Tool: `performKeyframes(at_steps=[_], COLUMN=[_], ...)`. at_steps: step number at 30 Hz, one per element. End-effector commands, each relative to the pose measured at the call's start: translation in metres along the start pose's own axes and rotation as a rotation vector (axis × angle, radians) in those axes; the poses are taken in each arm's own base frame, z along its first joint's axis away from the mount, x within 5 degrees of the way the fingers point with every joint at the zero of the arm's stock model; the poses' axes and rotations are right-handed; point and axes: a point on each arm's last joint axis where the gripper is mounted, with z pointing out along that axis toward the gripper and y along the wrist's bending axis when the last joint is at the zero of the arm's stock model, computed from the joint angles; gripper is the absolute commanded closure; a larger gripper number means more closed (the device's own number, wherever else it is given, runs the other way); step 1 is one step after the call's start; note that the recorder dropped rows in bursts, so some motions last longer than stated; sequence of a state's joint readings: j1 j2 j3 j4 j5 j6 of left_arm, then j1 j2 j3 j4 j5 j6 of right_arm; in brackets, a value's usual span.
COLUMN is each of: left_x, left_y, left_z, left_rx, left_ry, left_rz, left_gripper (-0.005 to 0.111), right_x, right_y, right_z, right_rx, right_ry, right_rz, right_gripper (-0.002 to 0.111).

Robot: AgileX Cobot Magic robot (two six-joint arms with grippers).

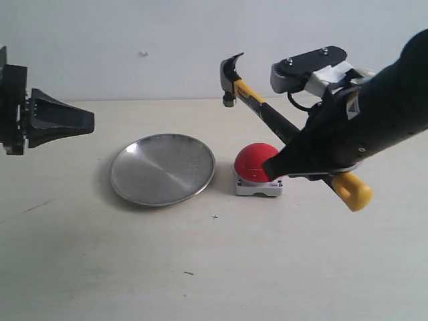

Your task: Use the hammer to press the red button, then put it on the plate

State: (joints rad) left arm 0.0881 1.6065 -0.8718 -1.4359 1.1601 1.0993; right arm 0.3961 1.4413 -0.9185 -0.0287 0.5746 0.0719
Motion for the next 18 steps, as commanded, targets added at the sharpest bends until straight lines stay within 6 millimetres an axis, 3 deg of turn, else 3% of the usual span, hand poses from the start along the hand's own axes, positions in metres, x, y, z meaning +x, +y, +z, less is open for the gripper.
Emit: performKeyframes(at_steps=[1,3,6,9,12,14,18], left_x=[0.034,0.048,0.085,0.110,0.145,0.157,0.176], left_y=[-0.032,-0.048,-0.086,-0.107,-0.134,-0.141,-0.142], left_z=[-0.036,-0.052,-0.081,-0.098,-0.121,-0.132,-0.142], left_rx=[-0.084,-0.106,-0.208,-0.348,-0.487,-0.562,-0.657], left_ry=[-0.223,-0.305,-0.481,-0.569,-0.776,-0.905,-1.000], left_rz=[0.063,0.102,0.232,0.298,0.309,0.314,0.309], left_gripper=[0.106,0.106,0.106,0.107,0.107,0.107,0.107], right_x=[0.005,0.008,0.011,0.016,0.030,0.038,0.039], right_y=[-0.003,-0.003,-0.004,-0.007,-0.035,-0.046,-0.046], right_z=[-0.017,-0.020,-0.020,-0.018,-0.010,-0.008,-0.012], right_rx=[0.014,0.017,0.022,0.046,0.097,0.112,0.105], right_ry=[-0.103,-0.088,-0.056,-0.046,-0.040,-0.064,-0.097], right_rz=[-0.017,-0.018,-0.022,-0.052,0.041,0.098,0.114], right_gripper=[0.108,0.108,0.108,0.108,0.108,0.108,0.108])
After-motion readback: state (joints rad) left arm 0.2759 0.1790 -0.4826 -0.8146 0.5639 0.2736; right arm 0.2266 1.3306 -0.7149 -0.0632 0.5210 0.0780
